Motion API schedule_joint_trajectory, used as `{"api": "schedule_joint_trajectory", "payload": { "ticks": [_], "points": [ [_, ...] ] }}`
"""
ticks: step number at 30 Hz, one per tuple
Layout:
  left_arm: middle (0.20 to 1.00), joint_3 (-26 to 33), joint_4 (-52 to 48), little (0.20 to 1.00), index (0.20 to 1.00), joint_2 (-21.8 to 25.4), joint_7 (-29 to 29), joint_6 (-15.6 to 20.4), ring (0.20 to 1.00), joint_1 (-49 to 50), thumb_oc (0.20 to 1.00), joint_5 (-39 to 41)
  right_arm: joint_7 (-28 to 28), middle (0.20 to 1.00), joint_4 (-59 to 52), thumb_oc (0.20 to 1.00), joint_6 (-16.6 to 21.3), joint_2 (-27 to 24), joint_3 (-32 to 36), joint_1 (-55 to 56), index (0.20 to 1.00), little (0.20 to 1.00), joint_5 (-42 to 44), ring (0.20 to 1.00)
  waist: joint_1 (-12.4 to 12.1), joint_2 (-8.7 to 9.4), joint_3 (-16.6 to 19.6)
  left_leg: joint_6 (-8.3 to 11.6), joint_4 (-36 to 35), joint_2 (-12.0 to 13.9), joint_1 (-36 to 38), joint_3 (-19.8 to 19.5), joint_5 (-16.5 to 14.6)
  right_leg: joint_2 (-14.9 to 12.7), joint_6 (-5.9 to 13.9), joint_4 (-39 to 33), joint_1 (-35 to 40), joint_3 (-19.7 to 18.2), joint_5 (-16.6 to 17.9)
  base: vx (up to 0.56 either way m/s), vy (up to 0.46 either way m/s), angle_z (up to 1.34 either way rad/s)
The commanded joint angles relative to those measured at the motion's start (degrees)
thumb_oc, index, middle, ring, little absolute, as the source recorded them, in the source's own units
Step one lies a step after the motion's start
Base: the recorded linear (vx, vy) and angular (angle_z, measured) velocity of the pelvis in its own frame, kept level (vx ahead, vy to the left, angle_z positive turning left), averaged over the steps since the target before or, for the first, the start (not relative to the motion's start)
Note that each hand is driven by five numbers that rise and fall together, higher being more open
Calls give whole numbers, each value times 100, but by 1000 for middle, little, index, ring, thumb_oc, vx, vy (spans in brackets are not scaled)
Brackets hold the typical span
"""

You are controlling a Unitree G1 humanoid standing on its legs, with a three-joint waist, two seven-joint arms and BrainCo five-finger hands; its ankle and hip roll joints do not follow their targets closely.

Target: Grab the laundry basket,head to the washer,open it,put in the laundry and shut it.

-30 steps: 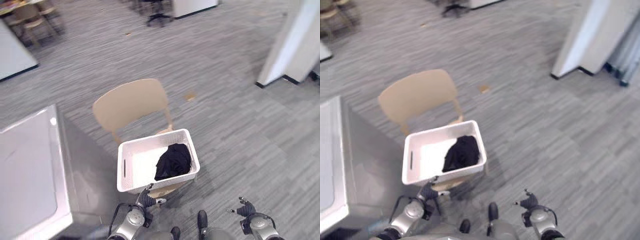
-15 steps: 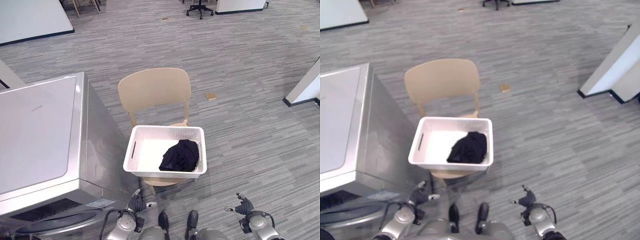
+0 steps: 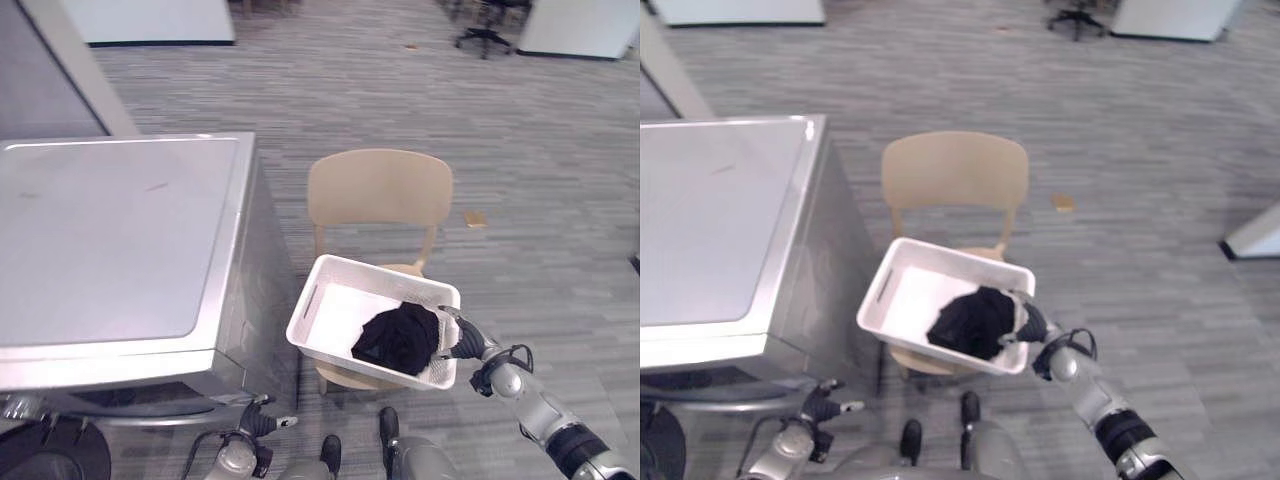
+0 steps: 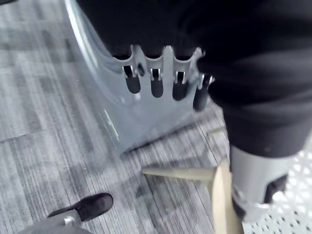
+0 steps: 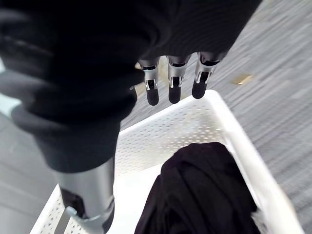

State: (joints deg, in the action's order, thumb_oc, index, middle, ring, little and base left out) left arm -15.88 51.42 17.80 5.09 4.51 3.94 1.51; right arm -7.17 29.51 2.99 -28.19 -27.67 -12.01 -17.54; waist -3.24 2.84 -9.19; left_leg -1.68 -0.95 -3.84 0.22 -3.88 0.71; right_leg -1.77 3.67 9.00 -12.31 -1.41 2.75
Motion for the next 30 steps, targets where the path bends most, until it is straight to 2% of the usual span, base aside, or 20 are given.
{"api": "schedule_joint_trajectory", "payload": {
  "ticks": [1, 3, 8, 9, 10, 17, 21, 22, 23, 30],
  "points": [
    [1000, 23, 239, 1000, 1000, 120, 153, 103, 1000, -278, 1000, -10, -56, 1000, 336, 1000, 93, -37, -270, -371, 1000, 1000, -206, 1000, -155, 52, 79, 128, 56, 53, -360, 24, -279, 102, 211, -16, 405, 197, -757, 16, -101, 28],
    [1000, -34, 447, 1000, 1000, 108, 209, 101, 1000, -456, 1000, 40, -256, 1000, 819, 1000, 16, 66, -488, -653, 1000, 1000, -423, 1000, -302, 65, -12, 207, -99, 75, -556, -233, -65, 82, 162, -113, 335, 484, -782, -35, -132, 40],
    [1000, -135, 569, 1000, 1000, 89, 267, 113, 1000, -658, 1000, 133, -465, 1000, 1339, 1000, -77, 157, -676, -982, 1000, 1000, -591, 1000, -414, 42, -179, 281, -192, 71, -857, -531, 158, 61, 83, -35, 78, 791, -833, -90, -70, 57],
    [1000, -260, 572, 1000, 1000, 115, 314, 173, 1000, -866, 1000, 266, -641, 1000, 1886, 1000, -185, 204, -804, -1353, 1000, 1000, -647, 1000, -542, -27, -389, 361, -198, 47, -1196, -749, 340, 33, 20, 163, -289, 1024, -861, -138, -65, 49],
    [1000, -286, 574, 1000, 1000, 137, 344, 197, 1000, -924, 1000, 311, -667, 1000, 2075, 1000, -221, 224, -821, -1474, 1000, 1000, -606, 1000, -577, -59, -446, 383, -199, 34, -1313, -804, 398, 22, 5, 234, -428, 1086, -860, -138, -64, 59],
    [1000, -483, 459, 1000, 1000, 274, 519, 383, 1000, -1366, 1000, 800, -1013, 1000, 3336, 1000, -459, 210, -1078, -2538, 1000, 1000, -465, 1000, -856, -268, -773, 502, -226, 7, -2040, -1000, 698, -16, -58, 645, -1312, 1317, -878, -100, -13, 27],
    [1000, -627, 315, 1000, 1000, 326, 552, 418, 1000, -1705, 1000, 1038, -1002, 1000, 3918, 1000, -559, 158, -957, -2891, 1000, 1000, -58, 1000, -993, -428, -887, 547, -244, -17, -2343, -1117, 832, -46, -86, 819, -1645, 1430, -936, -75, -16, 17],
    [1000, -646, 286, 1000, 1000, 338, 523, 408, 1000, -1739, 1000, 1069, -969, 573, 3932, 573, -553, 125, -924, -2877, 573, 573, 86, 573, -1018, -452, -884, 553, -254, -24, -2362, -1146, 855, -61, -89, 834, -1659, 1458, -954, -12, -38, 31],
    [1000, -666, 222, 1000, 1000, 328, 483, 403, 1000, -1719, 1000, 1099, -916, 200, 3780, 200, -461, 169, -706, -2671, 200, 200, 515, 200, -1039, -479, -878, 566, -275, -51, -2344, -1199, 867, -77, -91, 841, -1622, 1503, -980, 5, -30, 32],
    [1000, -581, 189, 1000, 1000, 332, 339, 333, 1000, -1480, 1000, 1055, -809, 200, 3037, 200, -293, 273, -119, -2091, 200, 200, 1453, 200, -971, -448, -848, 559, -323, -77, -2123, -1207, 813, -69, -88, 746, -1342, 1481, -1013, 27, 11, 9]
  ]
}}
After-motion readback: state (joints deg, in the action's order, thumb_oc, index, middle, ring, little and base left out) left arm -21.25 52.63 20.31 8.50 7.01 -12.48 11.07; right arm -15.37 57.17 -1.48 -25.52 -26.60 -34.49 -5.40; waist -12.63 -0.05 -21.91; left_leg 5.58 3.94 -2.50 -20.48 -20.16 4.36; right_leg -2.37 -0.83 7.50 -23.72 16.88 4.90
